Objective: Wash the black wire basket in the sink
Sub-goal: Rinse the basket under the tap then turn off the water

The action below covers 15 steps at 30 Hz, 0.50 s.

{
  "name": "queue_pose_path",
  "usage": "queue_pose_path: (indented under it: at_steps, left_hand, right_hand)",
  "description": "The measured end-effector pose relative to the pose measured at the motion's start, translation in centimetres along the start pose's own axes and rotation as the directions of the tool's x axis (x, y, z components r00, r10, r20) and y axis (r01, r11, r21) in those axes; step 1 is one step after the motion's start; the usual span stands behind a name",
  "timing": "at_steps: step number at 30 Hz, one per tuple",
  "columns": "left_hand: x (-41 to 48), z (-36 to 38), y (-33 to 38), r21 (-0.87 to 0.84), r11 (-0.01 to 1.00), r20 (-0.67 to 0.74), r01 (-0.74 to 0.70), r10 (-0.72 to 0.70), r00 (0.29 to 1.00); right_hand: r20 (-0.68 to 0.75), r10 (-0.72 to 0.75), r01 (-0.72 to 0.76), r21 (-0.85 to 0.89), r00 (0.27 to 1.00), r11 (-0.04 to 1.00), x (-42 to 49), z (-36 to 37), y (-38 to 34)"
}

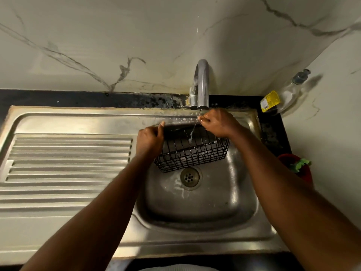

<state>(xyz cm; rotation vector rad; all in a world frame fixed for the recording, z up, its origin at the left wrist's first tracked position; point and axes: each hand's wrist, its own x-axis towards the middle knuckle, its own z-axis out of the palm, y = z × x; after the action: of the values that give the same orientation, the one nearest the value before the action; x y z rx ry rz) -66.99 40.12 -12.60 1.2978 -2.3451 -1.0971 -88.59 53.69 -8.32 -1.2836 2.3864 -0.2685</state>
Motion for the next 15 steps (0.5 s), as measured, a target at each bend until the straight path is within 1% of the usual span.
queue_pose_path:
  at_steps: [3,6,7,8,10,12,13,14,15]
  left_hand:
    - [-0.3,1.1,0.7,0.113,0.964,0.050,-0.239,0.235,0.971]
    - [-0.7,2.4,2.4,0.286,0.894,0.085,-0.345,0.335,0.939]
    - [-0.6,2.7,2.7,0.350,0.875,0.093,-0.334,0.322,0.942]
    - [-0.4,2.7,3.1,0.348,0.896,0.082,-0.276,0.265,0.961]
    - [0.1,2.4,3.4,0.251,0.956,0.083,-0.152,0.135,0.987]
    - [0.4,2.1,3.2,0.223,0.969,0.083,-0.104,0.087,0.993]
    - [0.6,2.0,3.1,0.218,0.973,0.076,-0.078,0.063,0.995]
    - [0.6,1.9,3.0,0.173,0.984,0.065,-0.046,0.035,0.997]
    - [0.5,1.9,2.9,0.116,0.993,0.055,-0.007,0.001,0.998]
  right_hand:
    - [0.036,-0.045,0.048,-0.085,0.998,0.995,0.5,-0.7,-2.2]
    - [0.055,-0.056,0.065,-0.175,0.997,0.982,1.3,0.2,-4.6]
    - [0.040,-0.043,0.048,-0.145,0.998,0.988,1.4,0.5,-4.9]
    - [0.009,-0.038,0.039,-0.084,0.999,0.996,1.4,0.6,-4.9]
    - [-0.042,-0.061,0.064,0.050,0.997,0.997,0.9,1.0,-4.4]
    - [-0.053,-0.060,0.070,0.224,0.997,0.972,0.1,1.4,-3.4]
    - [-0.043,-0.029,0.043,0.353,0.999,0.935,-0.3,1.5,-2.7]
    - [-0.026,0.017,-0.002,0.504,1.000,0.864,-0.8,1.6,-2.0]
    - [-0.013,0.068,-0.044,0.646,0.998,0.762,-1.2,1.7,-1.4]
